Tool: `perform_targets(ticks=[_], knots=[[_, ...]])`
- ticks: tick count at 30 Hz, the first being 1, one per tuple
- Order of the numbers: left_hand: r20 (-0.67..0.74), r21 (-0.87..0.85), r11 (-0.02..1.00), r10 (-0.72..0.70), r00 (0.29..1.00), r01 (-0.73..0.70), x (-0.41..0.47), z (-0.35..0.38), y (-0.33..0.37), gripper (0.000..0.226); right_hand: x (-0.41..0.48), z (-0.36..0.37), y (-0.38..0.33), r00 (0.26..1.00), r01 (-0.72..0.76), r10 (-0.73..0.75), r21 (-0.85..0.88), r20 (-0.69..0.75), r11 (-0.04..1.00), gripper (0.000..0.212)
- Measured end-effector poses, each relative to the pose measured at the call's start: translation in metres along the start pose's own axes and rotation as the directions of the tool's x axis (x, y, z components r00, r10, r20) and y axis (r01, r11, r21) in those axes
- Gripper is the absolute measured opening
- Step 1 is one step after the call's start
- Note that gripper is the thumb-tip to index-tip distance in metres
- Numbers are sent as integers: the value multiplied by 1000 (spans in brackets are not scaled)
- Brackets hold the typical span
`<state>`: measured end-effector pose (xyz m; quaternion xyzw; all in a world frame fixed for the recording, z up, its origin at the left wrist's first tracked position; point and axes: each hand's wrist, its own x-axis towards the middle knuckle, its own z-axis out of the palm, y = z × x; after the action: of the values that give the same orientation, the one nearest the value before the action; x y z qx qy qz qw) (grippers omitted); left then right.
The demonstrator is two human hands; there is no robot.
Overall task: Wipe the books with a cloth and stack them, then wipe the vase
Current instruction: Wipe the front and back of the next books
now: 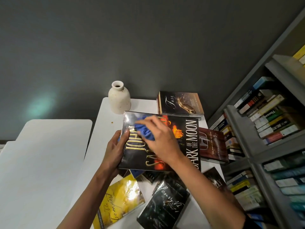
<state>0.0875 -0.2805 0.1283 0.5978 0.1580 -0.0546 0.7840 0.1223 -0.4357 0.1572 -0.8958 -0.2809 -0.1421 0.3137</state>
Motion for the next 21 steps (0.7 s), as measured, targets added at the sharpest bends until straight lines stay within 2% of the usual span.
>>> perform_targets(ticks=[3,5,7,8,10,12,15,18,20,21], knots=[[-31,-10,1000,13,999,-14,0,-4,-1,30,-41,-5,-1,991,56,-65,80,119,995,34],[-46,5,1000,-2,999,3,0,-6,-6,34,-57,-12,6,987,85,-93,62,131,994,30],[-49,35,999,-5,999,6,-1,-6,-9,36,-53,-21,26,998,60,-59,-40,21,997,32],[-46,43,999,1,999,1,-1,-6,-10,38,-46,-25,37,999,-6,1,-88,-54,996,34],[-38,42,999,7,999,-6,0,-4,-10,40,-30,-32,52,972,-182,162,-106,-171,978,38],[-24,21,1000,12,1000,-11,1,0,-7,35,-20,-25,46,956,-239,216,-101,-199,966,40],[-16,-3,1000,30,999,-30,3,3,-1,36,-27,0,6,996,-62,57,-63,-71,996,41],[-14,3,999,42,999,-42,3,-1,1,40,-49,0,-11,989,100,-103,29,109,995,31],[-25,4,1000,20,999,-20,3,-5,-3,32,-49,-14,9,994,72,-72,8,78,997,28],[-28,11,1000,14,1000,-14,3,-6,-3,31,-45,-21,23,1000,9,-9,-14,23,1000,28]])
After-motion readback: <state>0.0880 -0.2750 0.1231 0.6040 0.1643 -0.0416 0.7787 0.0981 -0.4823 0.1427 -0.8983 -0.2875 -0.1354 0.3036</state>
